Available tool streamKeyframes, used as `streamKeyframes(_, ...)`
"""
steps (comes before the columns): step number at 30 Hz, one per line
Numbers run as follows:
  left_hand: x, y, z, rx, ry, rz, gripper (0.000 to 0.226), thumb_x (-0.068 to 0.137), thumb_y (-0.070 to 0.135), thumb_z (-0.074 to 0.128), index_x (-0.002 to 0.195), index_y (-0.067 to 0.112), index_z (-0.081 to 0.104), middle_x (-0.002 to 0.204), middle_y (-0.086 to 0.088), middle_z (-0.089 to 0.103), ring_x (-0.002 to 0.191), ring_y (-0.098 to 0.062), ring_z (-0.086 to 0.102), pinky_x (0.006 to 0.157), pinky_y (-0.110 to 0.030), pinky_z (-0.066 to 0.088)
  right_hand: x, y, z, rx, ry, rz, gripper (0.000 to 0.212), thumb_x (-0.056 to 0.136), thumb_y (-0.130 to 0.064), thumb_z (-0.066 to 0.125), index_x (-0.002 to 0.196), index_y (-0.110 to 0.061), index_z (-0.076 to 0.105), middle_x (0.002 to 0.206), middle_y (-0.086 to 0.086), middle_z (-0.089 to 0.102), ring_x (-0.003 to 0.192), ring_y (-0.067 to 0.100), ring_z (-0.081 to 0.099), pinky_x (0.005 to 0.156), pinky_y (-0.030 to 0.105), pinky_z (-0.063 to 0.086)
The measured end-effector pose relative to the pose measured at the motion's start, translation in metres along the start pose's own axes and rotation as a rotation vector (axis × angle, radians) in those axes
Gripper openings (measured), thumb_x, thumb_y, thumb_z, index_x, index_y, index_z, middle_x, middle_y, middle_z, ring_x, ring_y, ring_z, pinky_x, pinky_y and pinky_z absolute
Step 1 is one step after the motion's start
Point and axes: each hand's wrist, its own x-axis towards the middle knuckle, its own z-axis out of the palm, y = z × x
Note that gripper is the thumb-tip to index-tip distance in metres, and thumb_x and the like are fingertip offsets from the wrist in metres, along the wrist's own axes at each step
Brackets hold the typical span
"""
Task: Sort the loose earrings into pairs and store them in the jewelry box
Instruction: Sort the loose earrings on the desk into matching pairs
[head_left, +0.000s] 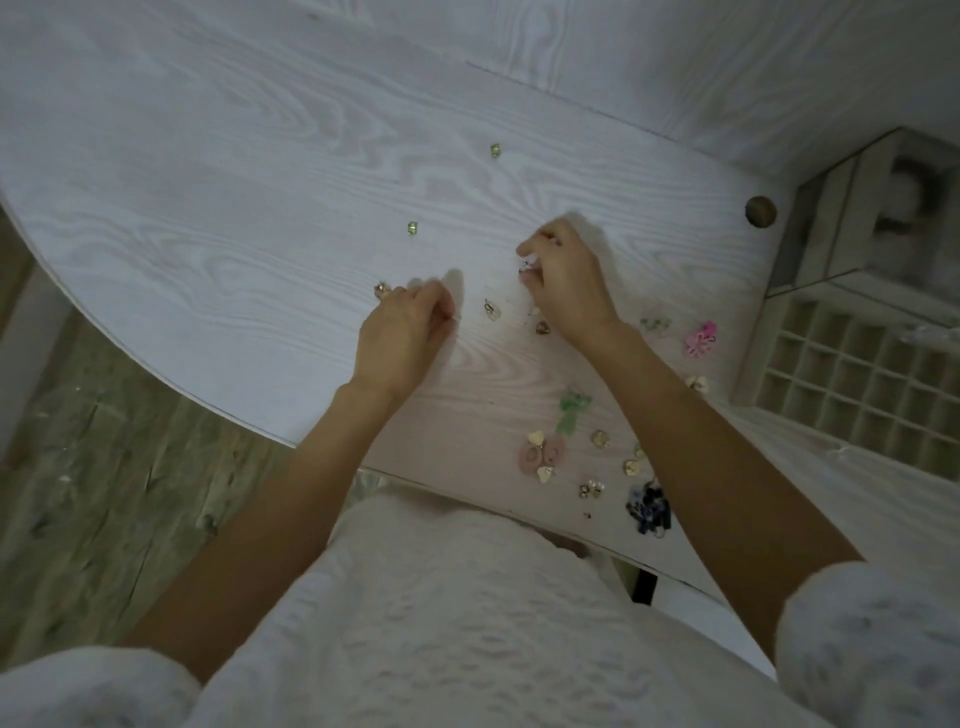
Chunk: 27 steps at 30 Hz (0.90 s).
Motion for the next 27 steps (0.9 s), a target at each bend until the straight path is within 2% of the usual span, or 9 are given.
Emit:
streamKeyframes(5, -0.020, 0.015, 0.009, -0.250, -0.032, -0.091, 0.011, 0.084, 0.021, 0.066, 0.092, 0.017, 0.059, 0.086, 0.009, 0.065, 0.075, -0.010, 0.058, 0.062, -0.019, 0.039, -0.018, -0.003, -0.010, 0.156, 0.092, 0.133, 0.005, 0.079, -0.006, 0.068, 0.082, -0.009, 0.065, 0.096, 0.005, 0.059, 0.076, 0.010, 0.054, 0.071, 0.024, 0.049)
streamKeyframes(8, -0.023, 0.038, 0.020, -0.407, -0.057, -0.069, 0.008, 0.080, 0.014, 0.069, 0.085, 0.017, 0.063, 0.081, 0.010, 0.064, 0.070, -0.004, 0.057, 0.065, -0.008, 0.042, -0.054, -0.002, -0.025, 0.240, 0.246, 0.230, 0.003, 0.079, -0.013, 0.068, 0.080, -0.015, 0.067, 0.080, -0.002, 0.065, 0.071, 0.008, 0.056, 0.066, 0.018, 0.043)
streamKeyframes(11, -0.015, 0.064, 0.032, -0.441, -0.105, 0.025, 0.007, 0.080, 0.010, 0.069, 0.083, 0.015, 0.065, 0.079, 0.011, 0.063, 0.068, 0.000, 0.055, 0.065, -0.003, 0.041, -0.101, 0.011, -0.039, 0.295, 0.371, 0.375, 0.006, 0.082, -0.015, 0.067, 0.087, -0.015, 0.069, 0.080, -0.008, 0.066, 0.073, 0.005, 0.060, 0.067, 0.013, 0.045)
streamKeyframes(14, -0.005, 0.088, 0.046, -0.408, -0.122, 0.115, 0.007, 0.080, 0.010, 0.069, 0.084, 0.012, 0.065, 0.077, 0.008, 0.065, 0.068, -0.004, 0.058, 0.067, -0.009, 0.046, -0.137, 0.025, -0.046, 0.275, 0.428, 0.547, 0.011, 0.084, -0.020, 0.067, 0.095, -0.016, 0.067, 0.081, -0.009, 0.066, 0.073, 0.004, 0.060, 0.068, 0.013, 0.047)
streamKeyframes(18, 0.006, 0.117, 0.064, -0.319, -0.140, 0.214, 0.008, 0.081, 0.016, 0.069, 0.086, 0.012, 0.064, 0.080, 0.002, 0.070, 0.072, -0.010, 0.062, 0.072, -0.024, 0.051, -0.152, 0.043, -0.048, 0.134, 0.440, 0.604, 0.004, 0.084, -0.021, 0.065, 0.086, -0.018, 0.067, 0.079, -0.003, 0.068, 0.067, 0.011, 0.056, 0.064, 0.024, 0.042)
streamKeyframes(22, 0.011, 0.134, 0.081, -0.204, -0.198, 0.266, 0.006, 0.083, 0.016, 0.063, 0.088, 0.014, 0.065, 0.084, -0.001, 0.071, 0.076, -0.019, 0.064, 0.073, -0.038, 0.053, -0.145, 0.052, -0.041, 0.017, 0.345, 0.623, 0.007, 0.087, -0.024, 0.061, 0.089, -0.021, 0.066, 0.086, 0.000, 0.069, 0.084, 0.021, 0.058, 0.066, 0.025, 0.035)
streamKeyframes(27, 0.011, 0.140, 0.091, -0.209, -0.123, 0.268, 0.012, 0.086, 0.018, 0.061, 0.094, 0.013, 0.067, 0.088, -0.006, 0.069, 0.075, -0.021, 0.064, 0.073, -0.037, 0.053, -0.140, 0.049, -0.047, -0.139, 0.309, 0.607, 0.021, 0.094, -0.023, 0.052, 0.109, -0.017, 0.065, 0.099, 0.006, 0.068, 0.099, 0.023, 0.055, 0.069, 0.027, 0.034)
